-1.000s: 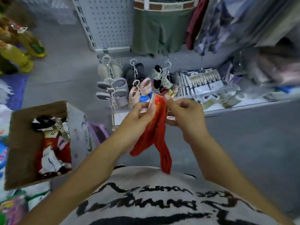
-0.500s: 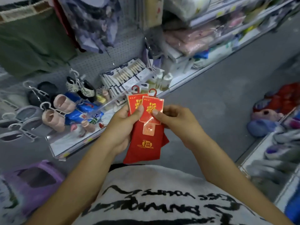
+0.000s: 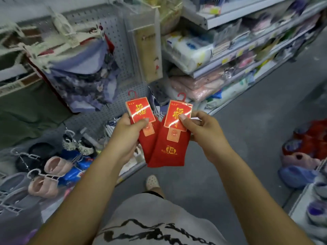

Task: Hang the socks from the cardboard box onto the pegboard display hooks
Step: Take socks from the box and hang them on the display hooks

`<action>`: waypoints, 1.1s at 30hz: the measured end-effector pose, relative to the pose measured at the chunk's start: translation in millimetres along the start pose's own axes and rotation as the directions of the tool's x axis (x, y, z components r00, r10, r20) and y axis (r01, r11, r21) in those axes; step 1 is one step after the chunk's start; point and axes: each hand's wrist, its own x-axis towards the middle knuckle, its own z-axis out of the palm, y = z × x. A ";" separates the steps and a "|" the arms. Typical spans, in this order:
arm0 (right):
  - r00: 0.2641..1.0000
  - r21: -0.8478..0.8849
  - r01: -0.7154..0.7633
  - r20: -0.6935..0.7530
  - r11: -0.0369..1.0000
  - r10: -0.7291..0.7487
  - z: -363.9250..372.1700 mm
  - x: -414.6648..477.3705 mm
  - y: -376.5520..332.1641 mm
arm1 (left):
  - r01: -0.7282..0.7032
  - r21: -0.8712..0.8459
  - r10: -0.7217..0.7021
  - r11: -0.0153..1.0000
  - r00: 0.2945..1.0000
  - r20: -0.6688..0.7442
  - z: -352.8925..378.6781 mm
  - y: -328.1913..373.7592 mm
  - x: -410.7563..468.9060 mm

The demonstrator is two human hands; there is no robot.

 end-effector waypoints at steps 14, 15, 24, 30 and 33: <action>0.957 0.194 0.252 0.098 0.948 -0.275 27.2 210.4 -157.3 | -0.464 -0.011 0.453 0.886 0.868 -0.202 36.7 190.0 156.4; 0.947 0.205 0.272 0.114 0.940 -0.299 28.9 221.9 -168.8 | -0.483 -0.016 0.467 0.875 0.852 -0.236 38.8 201.1 160.0; 0.831 0.076 0.468 0.300 0.880 -0.468 39.0 313.5 -271.9 | -0.591 -0.008 0.527 0.807 0.726 -0.442 82.2 264.0 185.3; 0.756 0.083 0.513 0.426 0.854 -0.496 39.9 360.3 -312.9 | -0.598 0.008 0.490 0.802 0.649 -0.582 97.9 288.9 201.5; 0.780 0.098 0.409 0.478 0.907 -0.404 46.2 376.5 -316.5 | -0.544 -0.006 0.439 0.839 0.685 -0.581 102.0 294.9 205.0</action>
